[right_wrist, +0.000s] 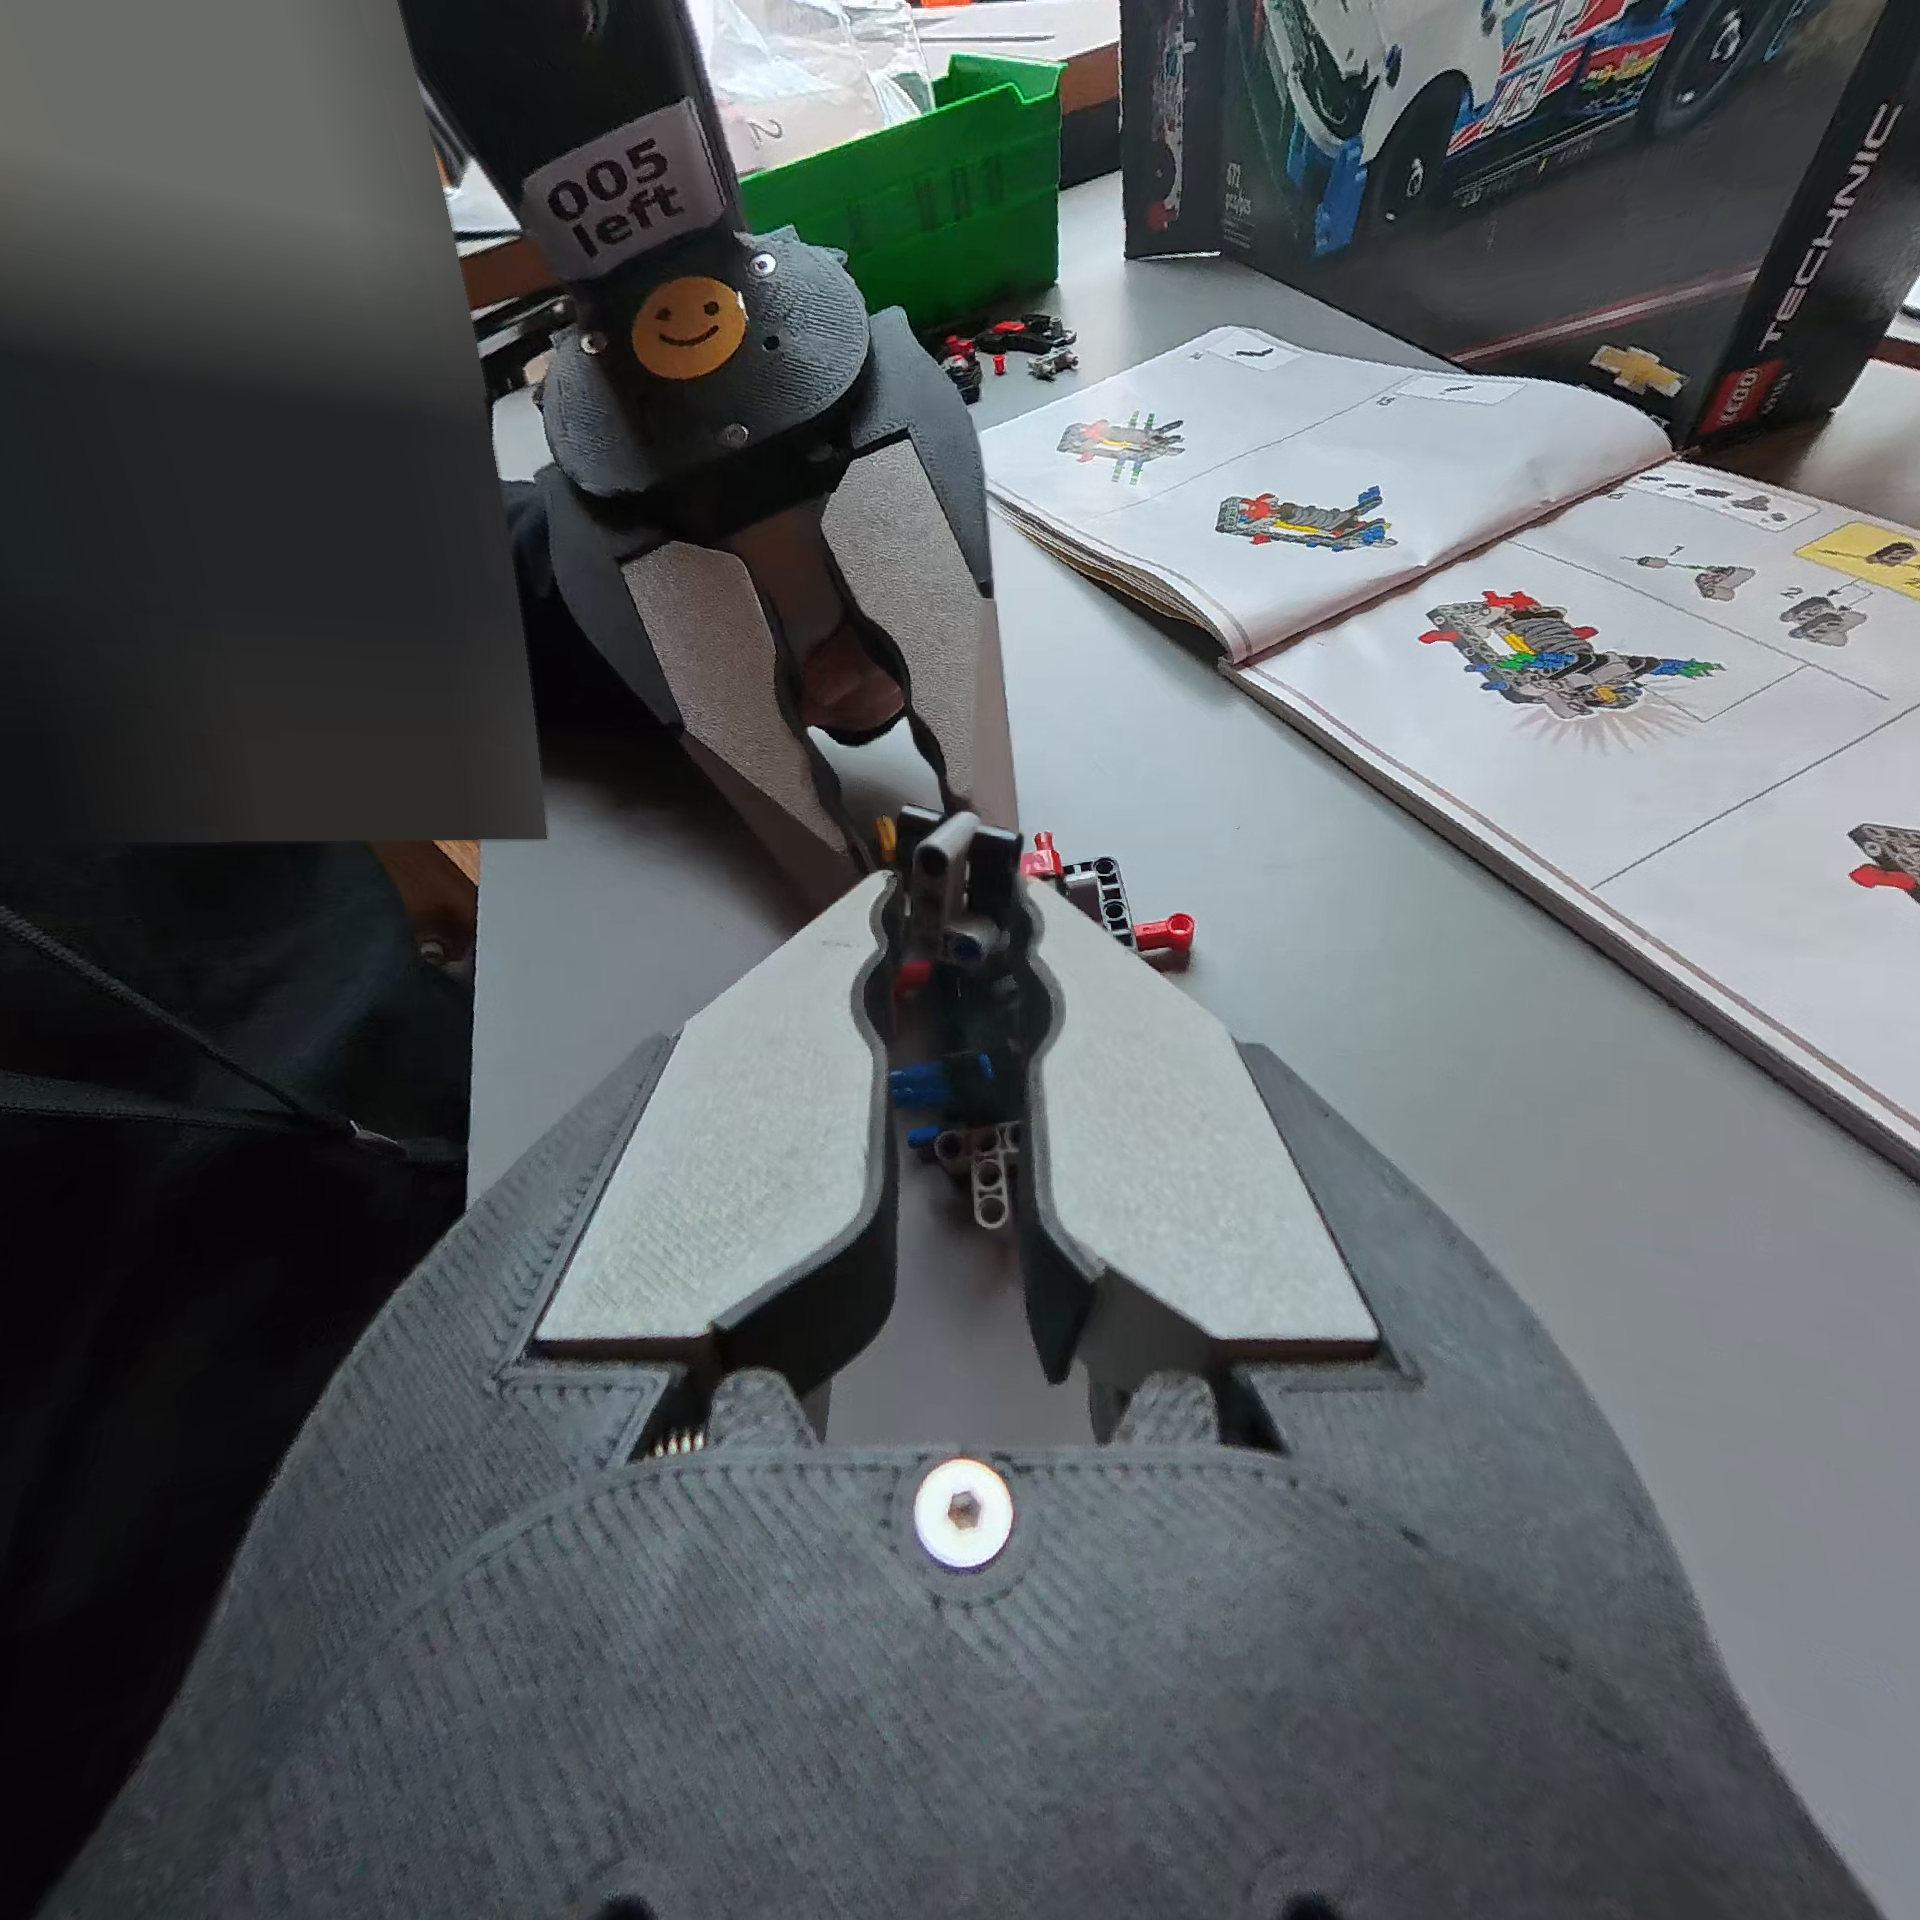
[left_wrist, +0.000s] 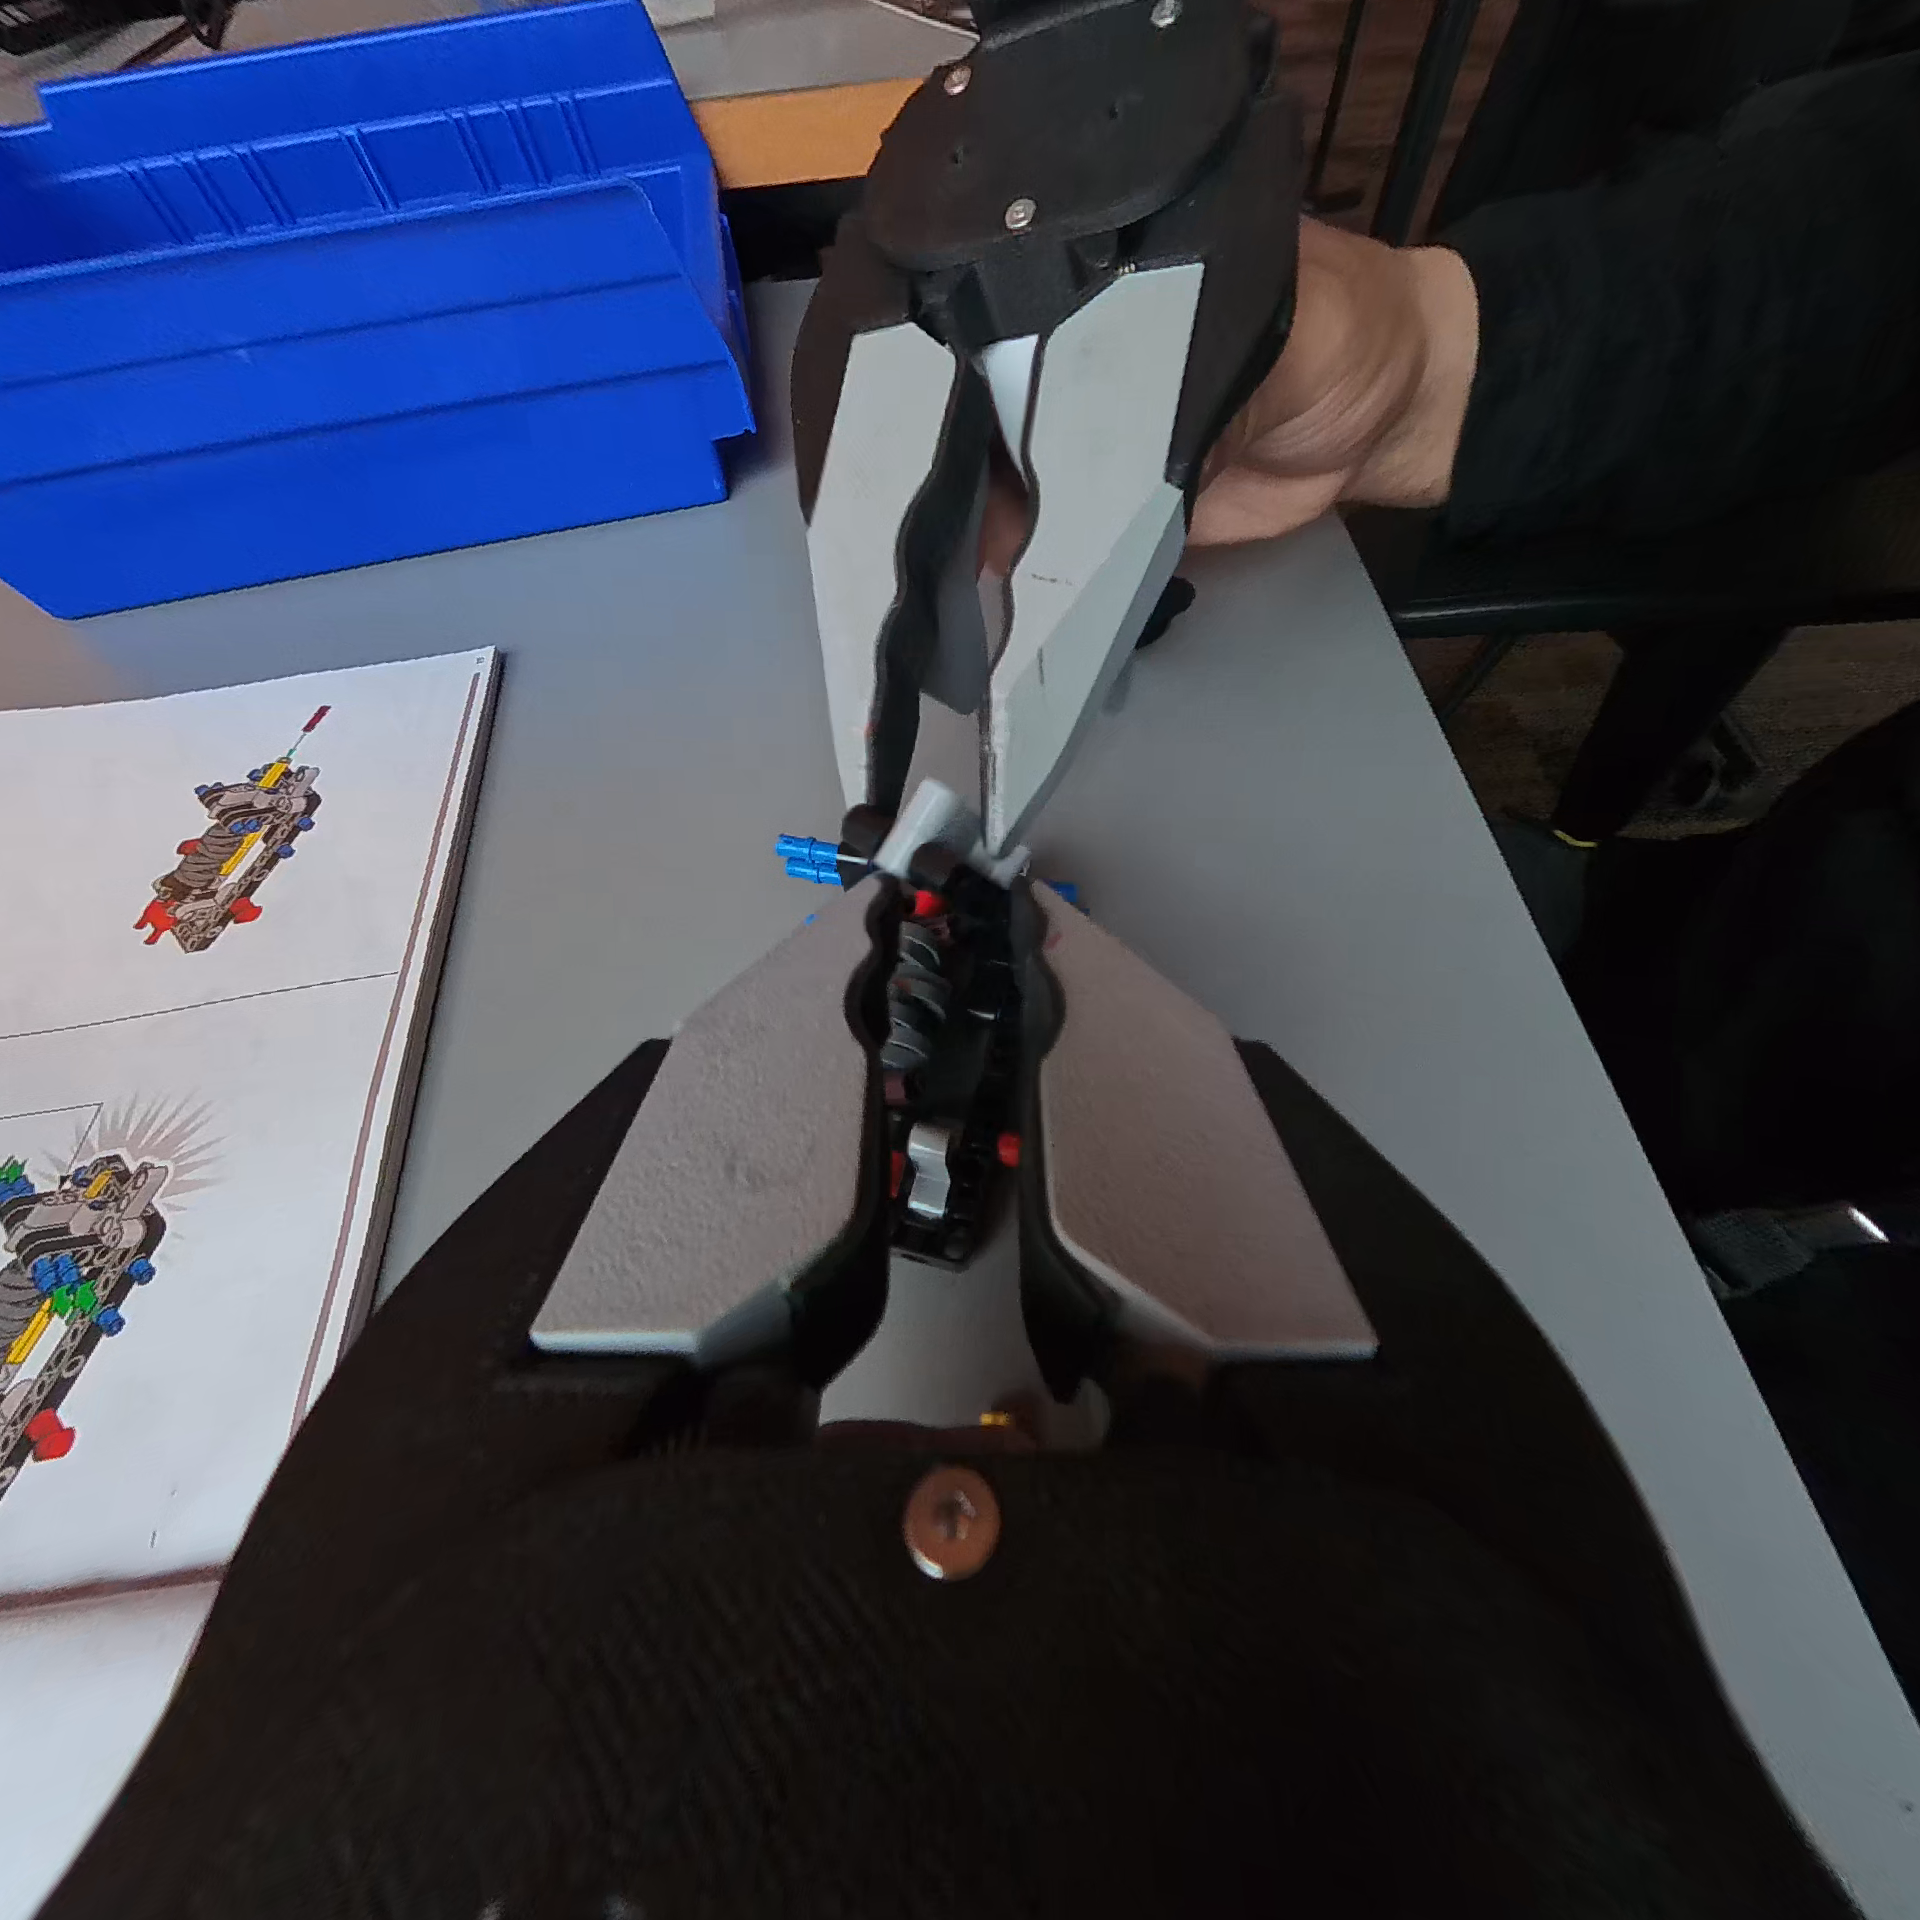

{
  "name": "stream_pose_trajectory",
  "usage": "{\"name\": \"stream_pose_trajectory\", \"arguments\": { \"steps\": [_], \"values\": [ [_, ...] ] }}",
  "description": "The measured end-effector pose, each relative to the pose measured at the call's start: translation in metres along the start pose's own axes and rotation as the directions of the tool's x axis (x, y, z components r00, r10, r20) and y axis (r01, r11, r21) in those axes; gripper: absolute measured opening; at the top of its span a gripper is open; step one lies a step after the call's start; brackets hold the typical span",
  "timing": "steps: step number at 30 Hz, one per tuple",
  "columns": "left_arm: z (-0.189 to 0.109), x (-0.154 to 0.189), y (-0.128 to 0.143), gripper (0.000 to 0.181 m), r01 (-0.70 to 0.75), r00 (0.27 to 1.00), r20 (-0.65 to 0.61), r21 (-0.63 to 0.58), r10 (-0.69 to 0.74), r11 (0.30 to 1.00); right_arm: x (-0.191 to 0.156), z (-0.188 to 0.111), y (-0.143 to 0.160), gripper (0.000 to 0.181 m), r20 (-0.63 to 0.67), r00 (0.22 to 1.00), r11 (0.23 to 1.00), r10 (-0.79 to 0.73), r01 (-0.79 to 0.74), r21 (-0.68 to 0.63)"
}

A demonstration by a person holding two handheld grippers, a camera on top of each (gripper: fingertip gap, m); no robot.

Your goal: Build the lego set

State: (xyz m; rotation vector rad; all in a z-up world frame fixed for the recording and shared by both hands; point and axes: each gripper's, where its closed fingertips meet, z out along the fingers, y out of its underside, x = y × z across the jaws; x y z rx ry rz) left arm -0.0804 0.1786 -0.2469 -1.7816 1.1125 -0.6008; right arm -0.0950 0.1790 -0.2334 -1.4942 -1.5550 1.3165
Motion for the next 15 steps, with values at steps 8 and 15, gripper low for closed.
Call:
{"name": "stream_pose_trajectory", "arguments": {
  "steps": [8, 15],
  "values": [
    [0.001, 0.001, 0.003, 0.008, -0.026, 1.000, 0.010, -0.021, 0.027, 0.999, 0.004, -0.001, 0.002, 0.014, -0.040, 0.998, 0.999, -0.041, 0.041, -0.021],
    [-0.004, 0.008, -0.004, 0.009, 0.035, 0.997, -0.076, 0.033, -0.033, 0.999, 0.000, -0.002, 0.002, 0.014, -0.014, 0.994, 0.994, -0.105, 0.105, -0.026]
  ]
}}
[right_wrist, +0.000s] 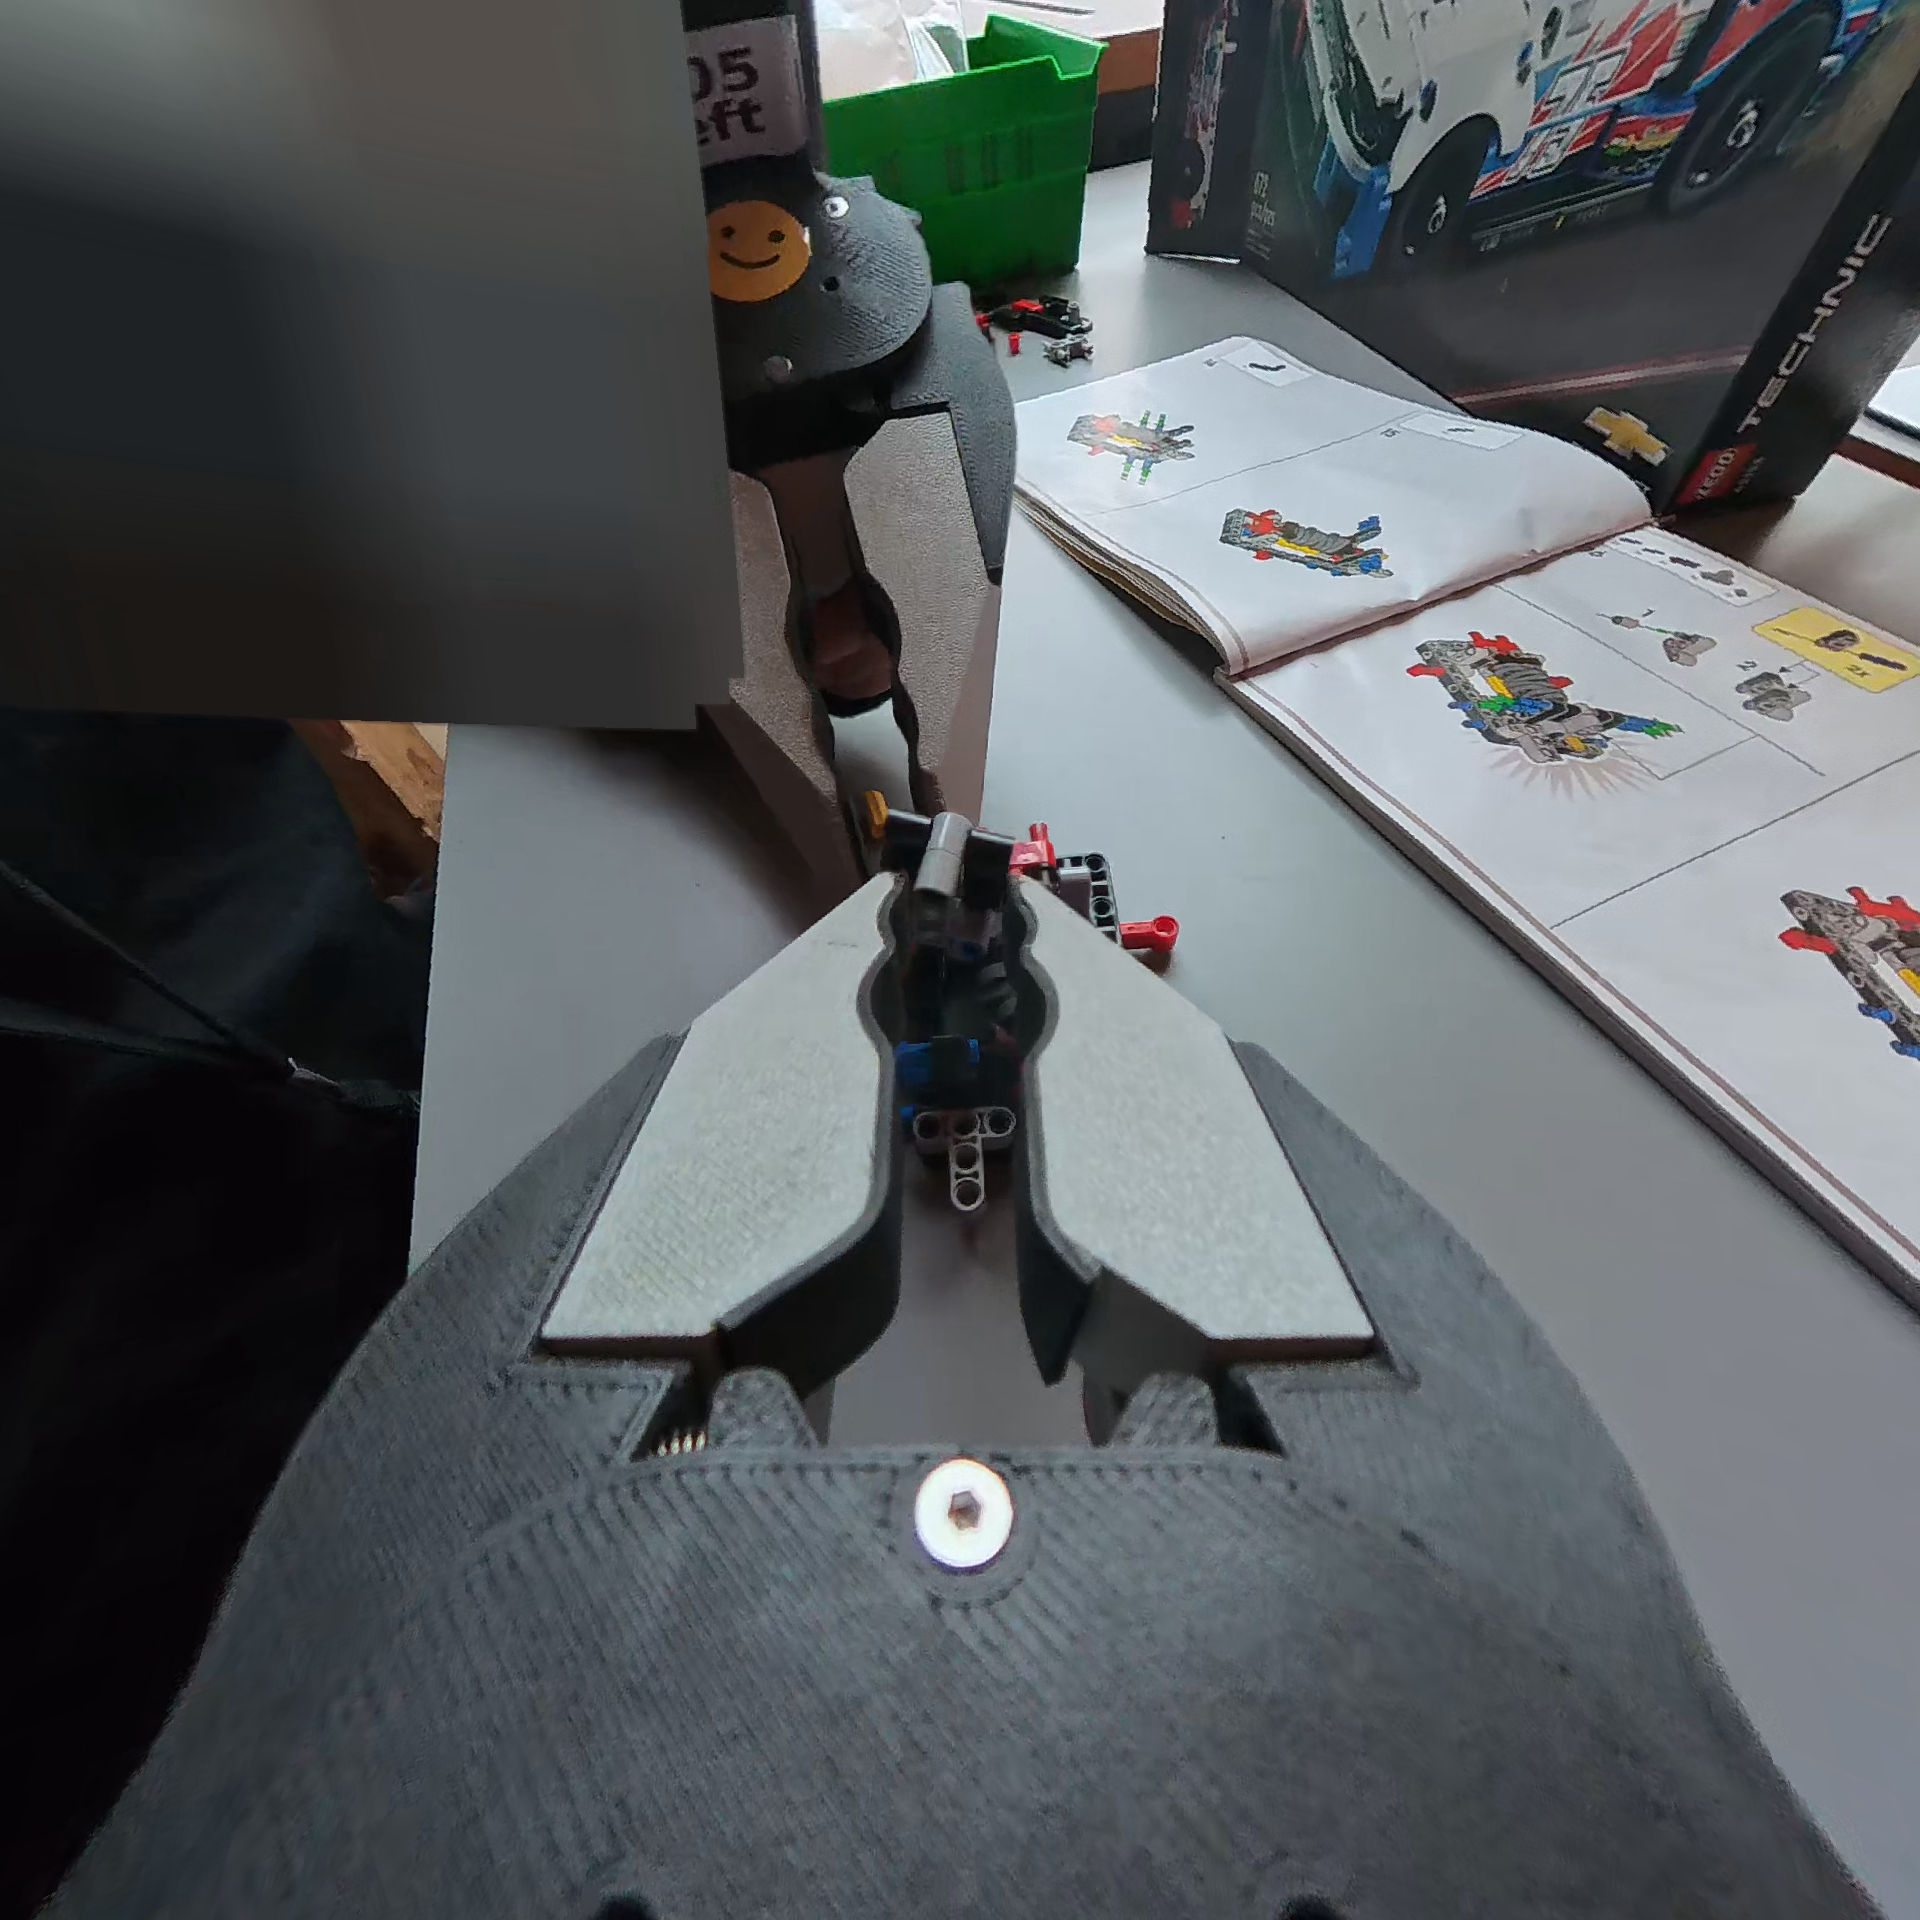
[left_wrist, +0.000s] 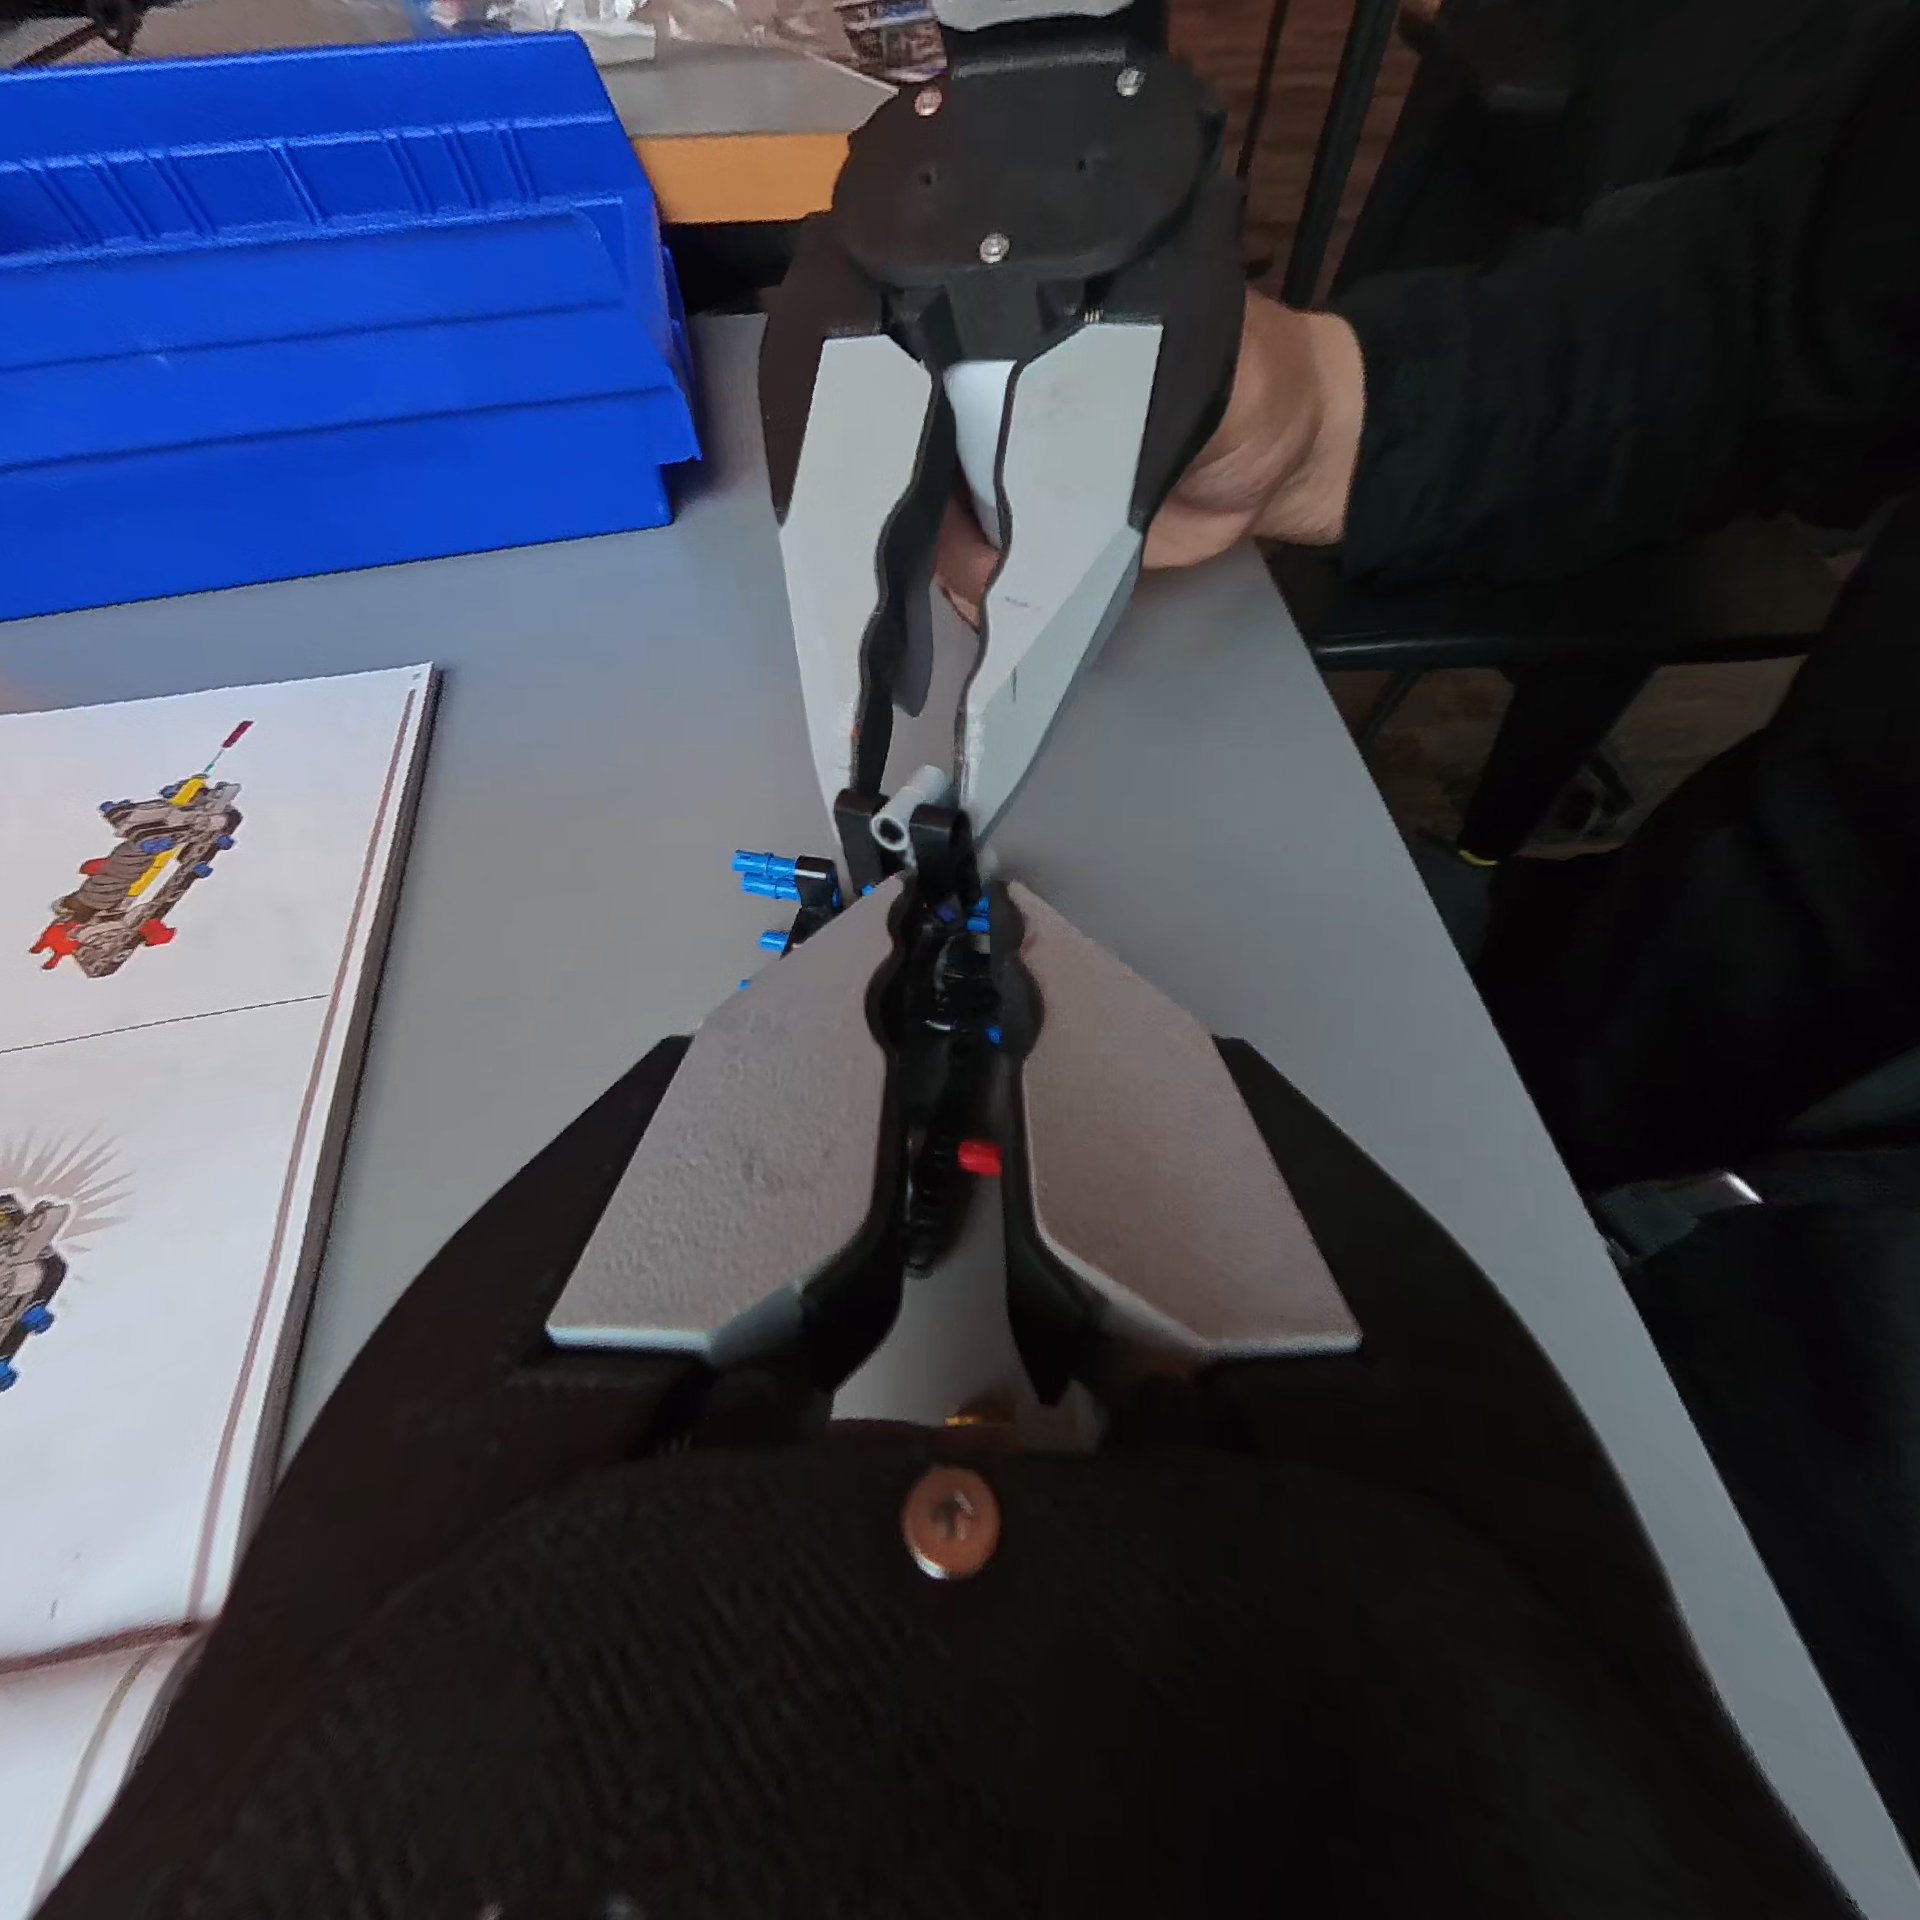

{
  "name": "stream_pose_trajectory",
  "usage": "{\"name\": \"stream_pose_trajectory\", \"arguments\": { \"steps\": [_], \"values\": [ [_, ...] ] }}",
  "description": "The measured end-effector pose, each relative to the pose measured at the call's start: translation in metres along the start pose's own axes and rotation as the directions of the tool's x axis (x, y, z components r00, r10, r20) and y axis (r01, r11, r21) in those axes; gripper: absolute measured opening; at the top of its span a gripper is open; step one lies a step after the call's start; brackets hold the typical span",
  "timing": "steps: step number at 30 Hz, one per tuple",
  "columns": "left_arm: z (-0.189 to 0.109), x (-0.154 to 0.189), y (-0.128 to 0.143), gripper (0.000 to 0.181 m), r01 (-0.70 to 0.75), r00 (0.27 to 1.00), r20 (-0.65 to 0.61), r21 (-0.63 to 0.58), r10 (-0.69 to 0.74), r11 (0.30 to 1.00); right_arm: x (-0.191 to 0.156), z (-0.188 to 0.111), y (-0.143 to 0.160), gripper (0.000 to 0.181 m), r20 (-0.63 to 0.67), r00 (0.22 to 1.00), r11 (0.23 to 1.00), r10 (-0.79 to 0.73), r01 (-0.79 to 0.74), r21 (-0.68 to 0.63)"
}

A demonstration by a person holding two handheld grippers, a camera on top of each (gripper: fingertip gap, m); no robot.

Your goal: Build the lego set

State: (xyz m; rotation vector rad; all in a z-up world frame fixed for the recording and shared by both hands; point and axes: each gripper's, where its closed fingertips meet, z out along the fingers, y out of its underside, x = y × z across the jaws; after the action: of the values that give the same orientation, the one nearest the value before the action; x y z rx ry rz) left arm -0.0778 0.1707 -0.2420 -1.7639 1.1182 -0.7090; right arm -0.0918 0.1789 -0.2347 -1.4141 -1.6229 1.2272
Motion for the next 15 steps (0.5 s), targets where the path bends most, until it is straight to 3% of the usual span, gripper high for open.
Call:
{"name": "stream_pose_trajectory", "arguments": {
  "steps": [11, 15],
  "values": [
    [-0.0015, -0.0018, -0.0012, 0.006, -0.011, 1.000, 0.008, 0.022, 0.011, 1.000, 0.0008, -0.0016, 0.0003, 0.009, -0.002, 1.000, 1.000, -0.020, 0.020, 0.007],
    [-0.0011, -0.0031, 0.0027, 0.006, -0.012, 1.000, 0.008, 0.003, 0.012, 1.000, 0.0013, -0.0029, -0.0004, 0.005, -0.053, 0.994, 0.995, -0.101, 0.100, -0.015]
  ]
}}
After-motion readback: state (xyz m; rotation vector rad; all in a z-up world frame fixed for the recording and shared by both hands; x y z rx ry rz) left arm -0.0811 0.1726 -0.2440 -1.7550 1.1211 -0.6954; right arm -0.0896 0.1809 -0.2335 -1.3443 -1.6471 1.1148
